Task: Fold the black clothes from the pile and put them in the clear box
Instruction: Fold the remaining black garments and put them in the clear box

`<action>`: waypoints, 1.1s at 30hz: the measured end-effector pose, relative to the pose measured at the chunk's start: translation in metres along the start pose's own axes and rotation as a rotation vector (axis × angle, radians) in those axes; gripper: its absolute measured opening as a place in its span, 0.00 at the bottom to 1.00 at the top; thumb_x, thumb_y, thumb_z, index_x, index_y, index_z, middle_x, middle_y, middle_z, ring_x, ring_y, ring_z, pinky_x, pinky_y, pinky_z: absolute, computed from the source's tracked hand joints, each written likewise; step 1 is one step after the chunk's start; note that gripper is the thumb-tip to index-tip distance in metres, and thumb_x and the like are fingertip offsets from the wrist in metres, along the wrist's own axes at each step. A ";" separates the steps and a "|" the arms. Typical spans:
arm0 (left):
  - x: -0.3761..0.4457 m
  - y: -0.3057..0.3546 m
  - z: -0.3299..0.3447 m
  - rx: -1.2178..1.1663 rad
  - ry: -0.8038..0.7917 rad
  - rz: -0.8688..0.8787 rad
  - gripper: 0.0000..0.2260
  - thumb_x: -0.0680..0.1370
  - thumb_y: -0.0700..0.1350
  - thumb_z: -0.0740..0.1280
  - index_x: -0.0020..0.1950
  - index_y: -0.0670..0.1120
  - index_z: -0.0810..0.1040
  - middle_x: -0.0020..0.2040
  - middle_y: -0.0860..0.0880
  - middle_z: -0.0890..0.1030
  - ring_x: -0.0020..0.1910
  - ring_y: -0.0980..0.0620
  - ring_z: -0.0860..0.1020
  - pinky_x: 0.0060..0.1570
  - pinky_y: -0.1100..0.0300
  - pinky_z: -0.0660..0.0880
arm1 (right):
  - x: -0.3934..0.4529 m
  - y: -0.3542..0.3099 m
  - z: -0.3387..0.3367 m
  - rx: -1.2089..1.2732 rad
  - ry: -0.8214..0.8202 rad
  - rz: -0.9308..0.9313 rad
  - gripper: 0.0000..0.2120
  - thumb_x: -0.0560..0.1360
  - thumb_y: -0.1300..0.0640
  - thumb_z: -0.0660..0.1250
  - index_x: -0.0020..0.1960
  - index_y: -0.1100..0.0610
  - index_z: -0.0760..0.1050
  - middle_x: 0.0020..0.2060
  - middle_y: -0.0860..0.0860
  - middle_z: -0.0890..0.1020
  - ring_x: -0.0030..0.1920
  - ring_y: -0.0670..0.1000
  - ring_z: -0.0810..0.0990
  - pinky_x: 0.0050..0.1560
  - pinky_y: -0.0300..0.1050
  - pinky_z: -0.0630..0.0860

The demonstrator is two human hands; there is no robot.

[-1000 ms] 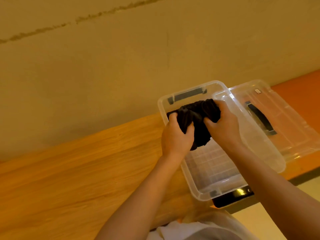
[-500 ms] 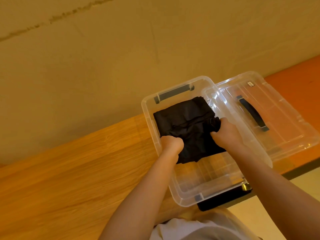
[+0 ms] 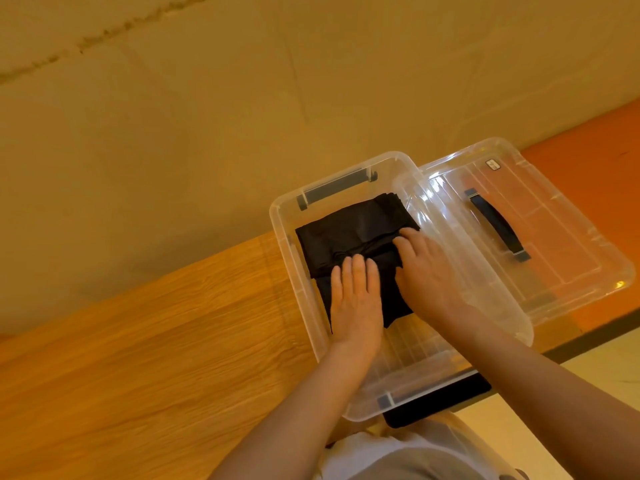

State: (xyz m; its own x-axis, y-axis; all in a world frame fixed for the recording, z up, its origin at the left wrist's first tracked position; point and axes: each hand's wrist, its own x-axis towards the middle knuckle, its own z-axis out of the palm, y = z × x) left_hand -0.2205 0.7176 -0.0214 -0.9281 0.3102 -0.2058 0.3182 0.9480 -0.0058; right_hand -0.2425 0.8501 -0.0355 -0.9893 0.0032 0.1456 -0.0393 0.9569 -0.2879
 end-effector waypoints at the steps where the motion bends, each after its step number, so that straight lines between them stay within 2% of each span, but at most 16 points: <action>1: 0.001 -0.001 0.002 -0.009 -0.063 0.058 0.31 0.82 0.44 0.57 0.78 0.43 0.41 0.78 0.41 0.44 0.77 0.43 0.43 0.73 0.48 0.36 | -0.003 -0.002 0.003 -0.036 -0.094 -0.040 0.24 0.70 0.64 0.73 0.64 0.63 0.73 0.64 0.62 0.74 0.63 0.62 0.75 0.63 0.57 0.71; 2: 0.002 -0.002 0.005 -0.030 -0.139 0.073 0.28 0.84 0.47 0.53 0.78 0.45 0.41 0.79 0.43 0.43 0.77 0.44 0.41 0.73 0.49 0.36 | -0.006 -0.004 0.006 -0.081 -0.212 -0.046 0.26 0.75 0.58 0.69 0.70 0.61 0.68 0.70 0.60 0.69 0.70 0.60 0.68 0.69 0.57 0.64; 3: 0.004 -0.003 0.007 -0.054 -0.217 0.057 0.27 0.84 0.50 0.50 0.78 0.46 0.40 0.79 0.45 0.39 0.77 0.46 0.38 0.74 0.49 0.36 | -0.011 -0.003 0.011 -0.115 -0.339 -0.026 0.28 0.80 0.52 0.61 0.76 0.59 0.58 0.76 0.57 0.59 0.76 0.57 0.58 0.74 0.56 0.54; 5: 0.007 -0.006 0.014 -0.092 -0.341 -0.005 0.26 0.84 0.53 0.45 0.77 0.49 0.35 0.77 0.48 0.33 0.76 0.48 0.33 0.73 0.49 0.36 | -0.014 0.003 0.016 -0.159 -0.565 0.043 0.28 0.83 0.46 0.45 0.78 0.52 0.37 0.78 0.51 0.41 0.77 0.52 0.41 0.75 0.53 0.39; 7: 0.009 -0.007 0.017 -0.122 -0.391 -0.034 0.26 0.84 0.53 0.44 0.76 0.50 0.32 0.76 0.49 0.30 0.75 0.49 0.31 0.73 0.48 0.35 | -0.013 0.006 0.018 -0.178 -0.650 0.063 0.28 0.83 0.44 0.40 0.74 0.50 0.28 0.77 0.50 0.35 0.76 0.51 0.35 0.74 0.53 0.34; 10: 0.010 -0.007 0.018 -0.135 -0.399 -0.045 0.26 0.84 0.54 0.43 0.75 0.50 0.30 0.75 0.50 0.29 0.74 0.49 0.30 0.74 0.48 0.34 | -0.011 0.007 0.020 -0.172 -0.679 0.067 0.27 0.82 0.43 0.38 0.69 0.49 0.23 0.76 0.50 0.33 0.76 0.50 0.33 0.73 0.54 0.32; 15: 0.010 -0.008 0.018 -0.109 -0.389 -0.043 0.25 0.84 0.54 0.42 0.73 0.51 0.29 0.75 0.50 0.29 0.74 0.49 0.30 0.74 0.48 0.35 | -0.013 0.007 0.020 -0.181 -0.683 0.065 0.28 0.82 0.43 0.38 0.74 0.49 0.26 0.76 0.50 0.33 0.75 0.50 0.32 0.73 0.54 0.31; 21: 0.012 -0.013 0.007 -0.039 -0.392 0.011 0.27 0.83 0.57 0.44 0.77 0.50 0.35 0.77 0.49 0.34 0.76 0.48 0.35 0.75 0.47 0.41 | -0.013 0.003 0.013 -0.164 -0.627 0.072 0.28 0.82 0.42 0.39 0.77 0.49 0.32 0.77 0.49 0.38 0.77 0.50 0.37 0.74 0.53 0.35; 25: 0.010 -0.019 -0.006 0.046 -0.340 0.085 0.28 0.83 0.58 0.47 0.79 0.48 0.41 0.79 0.46 0.40 0.77 0.45 0.41 0.75 0.47 0.46 | -0.016 -0.001 0.001 -0.101 -0.558 0.092 0.29 0.82 0.41 0.44 0.78 0.49 0.41 0.78 0.49 0.43 0.77 0.50 0.42 0.75 0.51 0.41; 29: 0.011 -0.025 -0.021 0.096 -0.199 0.206 0.27 0.83 0.59 0.49 0.78 0.48 0.50 0.79 0.44 0.49 0.77 0.44 0.48 0.74 0.47 0.50 | -0.021 -0.004 -0.019 -0.018 -0.418 0.088 0.28 0.82 0.42 0.50 0.78 0.49 0.49 0.78 0.50 0.53 0.77 0.51 0.50 0.75 0.49 0.50; 33: 0.026 -0.027 -0.034 0.091 0.092 0.361 0.25 0.82 0.57 0.56 0.75 0.46 0.63 0.74 0.42 0.64 0.73 0.44 0.62 0.70 0.48 0.60 | -0.027 -0.005 -0.045 0.030 -0.273 0.097 0.26 0.81 0.44 0.54 0.77 0.50 0.57 0.76 0.50 0.60 0.75 0.51 0.59 0.73 0.46 0.57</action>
State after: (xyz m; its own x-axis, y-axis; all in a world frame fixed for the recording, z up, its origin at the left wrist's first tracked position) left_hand -0.2600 0.7030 0.0063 -0.7656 0.6318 -0.1216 0.6396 0.7678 -0.0373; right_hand -0.2090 0.8579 0.0043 -0.9896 0.0124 -0.1430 0.0575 0.9470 -0.3161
